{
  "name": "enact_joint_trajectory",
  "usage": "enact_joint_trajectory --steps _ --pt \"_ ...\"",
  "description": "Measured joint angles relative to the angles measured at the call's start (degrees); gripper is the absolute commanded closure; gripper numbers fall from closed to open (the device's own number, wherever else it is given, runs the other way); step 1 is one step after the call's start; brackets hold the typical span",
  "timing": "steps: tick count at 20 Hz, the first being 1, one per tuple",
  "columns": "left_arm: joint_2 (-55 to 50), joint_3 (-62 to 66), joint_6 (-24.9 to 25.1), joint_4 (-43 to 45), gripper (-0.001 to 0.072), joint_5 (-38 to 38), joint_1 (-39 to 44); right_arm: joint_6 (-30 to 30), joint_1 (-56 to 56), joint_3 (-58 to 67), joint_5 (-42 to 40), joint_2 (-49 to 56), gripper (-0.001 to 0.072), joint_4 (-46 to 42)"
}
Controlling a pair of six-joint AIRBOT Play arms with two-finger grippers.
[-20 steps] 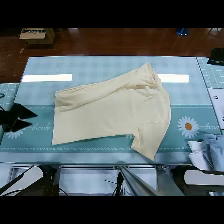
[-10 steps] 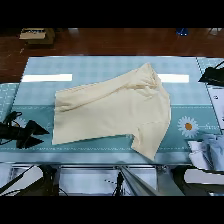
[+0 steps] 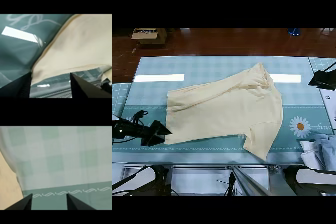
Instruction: Fold the shirts.
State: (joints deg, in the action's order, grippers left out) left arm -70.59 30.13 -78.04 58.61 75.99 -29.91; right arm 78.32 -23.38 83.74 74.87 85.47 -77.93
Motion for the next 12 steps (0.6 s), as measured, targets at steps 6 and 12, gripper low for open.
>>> enact_joint_trajectory --steps 6,12 --pt "-5.53 -0.09 2.36 -4.09 0.069 -3.74 7.39 -0.17 0.0 -0.81 3.28 -0.07 0.0243 -1.05" --pt "-4.09 -0.2 7.02 -4.39 0.069 -4.42 8.0 -2.73 -0.13 -16.65 2.84 -4.24 0.0214 0.66"
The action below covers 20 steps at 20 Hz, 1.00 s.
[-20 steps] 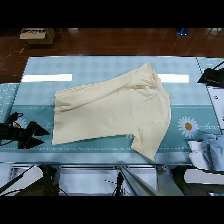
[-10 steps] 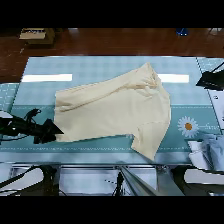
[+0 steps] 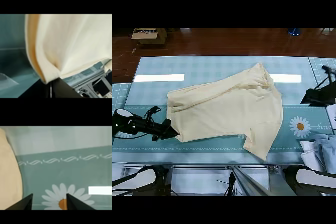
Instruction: Fold the shirts.
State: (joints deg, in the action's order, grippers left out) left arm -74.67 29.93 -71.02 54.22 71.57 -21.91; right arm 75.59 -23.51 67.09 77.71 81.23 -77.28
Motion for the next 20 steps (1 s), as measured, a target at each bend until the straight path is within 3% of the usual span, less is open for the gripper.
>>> enact_joint_trajectory --steps 5,11,12,13,14,15,20 --pt "2.29 0.0 1.6 0.37 0.069 -1.6 0.04 -3.78 0.07 -14.4 -4.66 -1.84 0.0216 10.78" --pt "2.99 0.0 2.6 0.33 0.069 -1.31 0.04 -5.75 0.13 -22.45 -7.82 -2.25 0.023 20.76" --pt "3.02 0.0 2.71 0.13 0.069 -1.16 0.02 -5.75 0.13 -23.32 -7.85 -2.29 0.0264 21.68" --pt "3.04 0.0 2.8 -0.13 0.069 -1.11 0.02 -5.73 0.13 -24.28 -7.87 -2.29 0.0354 22.23" --pt "3.04 0.0 3.19 -0.52 0.069 -1.09 0.02 -5.73 0.13 -25.05 -8.33 -2.29 0.056 22.36" --pt "3.04 0.0 3.78 -1.38 0.0689 -1.16 0.02 -5.73 0.13 -25.73 -9.05 -2.29 0.0683 22.05" --pt "5.79 1.81 9.84 -10.05 0.0691 -0.76 0.02 -11.32 0.13 -25.14 -8.39 -3.82 0.0684 29.11"
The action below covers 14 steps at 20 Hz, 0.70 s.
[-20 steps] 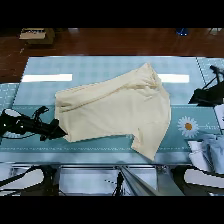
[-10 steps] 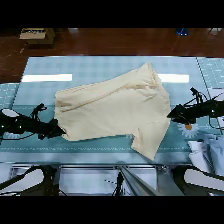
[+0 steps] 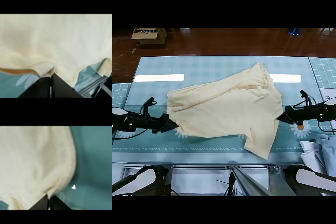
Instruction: Fold the shirts.
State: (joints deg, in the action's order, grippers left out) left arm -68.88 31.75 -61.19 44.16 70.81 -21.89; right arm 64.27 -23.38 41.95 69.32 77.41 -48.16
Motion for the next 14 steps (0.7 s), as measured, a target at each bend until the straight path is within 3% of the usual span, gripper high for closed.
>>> enact_joint_trajectory --steps 5,8,11,14 --pt "12.09 13.4 1.88 -4.26 0.0691 1.01 0.11 -11.52 0.0 11.15 4.74 -10.27 0.0683 18.29" --pt "21.49 28.15 2.21 -5.07 0.0691 0.09 0.09 -15.43 0.0 22.84 1.33 -18.84 0.0684 27.61" --pt "29.14 43.65 2.34 -5.62 0.0691 -4.74 0.11 -16.68 0.0 35.76 -8.2 -27.5 0.0684 29.35" --pt "33.94 56.57 0.79 -5.11 0.0691 -10.38 0.11 -12.46 0.0 46.07 -18.01 -34.49 0.0684 23.61"
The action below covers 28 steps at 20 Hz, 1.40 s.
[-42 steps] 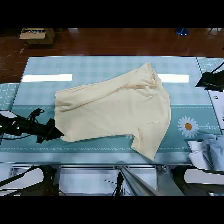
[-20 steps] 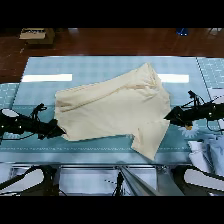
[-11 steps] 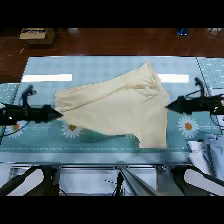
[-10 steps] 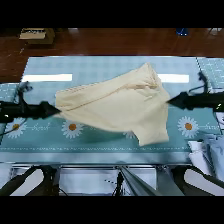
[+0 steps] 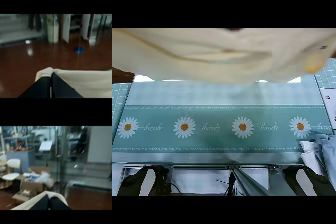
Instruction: Fold the shirts.
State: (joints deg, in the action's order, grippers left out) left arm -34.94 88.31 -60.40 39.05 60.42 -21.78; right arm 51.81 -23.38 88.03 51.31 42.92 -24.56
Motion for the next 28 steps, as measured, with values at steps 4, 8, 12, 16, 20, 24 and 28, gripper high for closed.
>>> enact_joint_trajectory --steps 4,8,12,16,20,24,28 --pt "2.67 9.88 -7.87 4.22 0.0691 0.22 0.0 11.93 0.0 8.92 -3.1 -5.62 0.0684 -12.66" --pt "4.55 13.86 -14.71 10.97 0.0692 4.72 0.0 21.59 0.0 13.0 2.03 -9.01 0.0684 -26.97" --pt "4.98 14.67 -18.95 19.56 0.0692 13.33 0.0 26.6 0.0 14.19 14.1 -9.55 0.0685 -37.62" --pt "3.93 8.81 -20.92 23.39 0.0692 22.14 0.66 27.34 0.0 14.05 31.93 -5.03 0.0685 -47.43" --pt "2.21 -5.75 -20.68 24.33 0.0691 25.38 2.4 27.1 0.04 12.04 39.63 2.05 0.0685 -48.26" --pt "-3.34 -18.38 -19.04 21.7 0.0691 20.02 4.94 26.88 0.04 10.49 41.72 12.37 0.0685 -44.26" --pt "-13.42 -22.51 -17.59 20.06 0.0691 9.66 8.22 26.86 0.04 10.08 39.56 24.76 0.0685 -40.98"
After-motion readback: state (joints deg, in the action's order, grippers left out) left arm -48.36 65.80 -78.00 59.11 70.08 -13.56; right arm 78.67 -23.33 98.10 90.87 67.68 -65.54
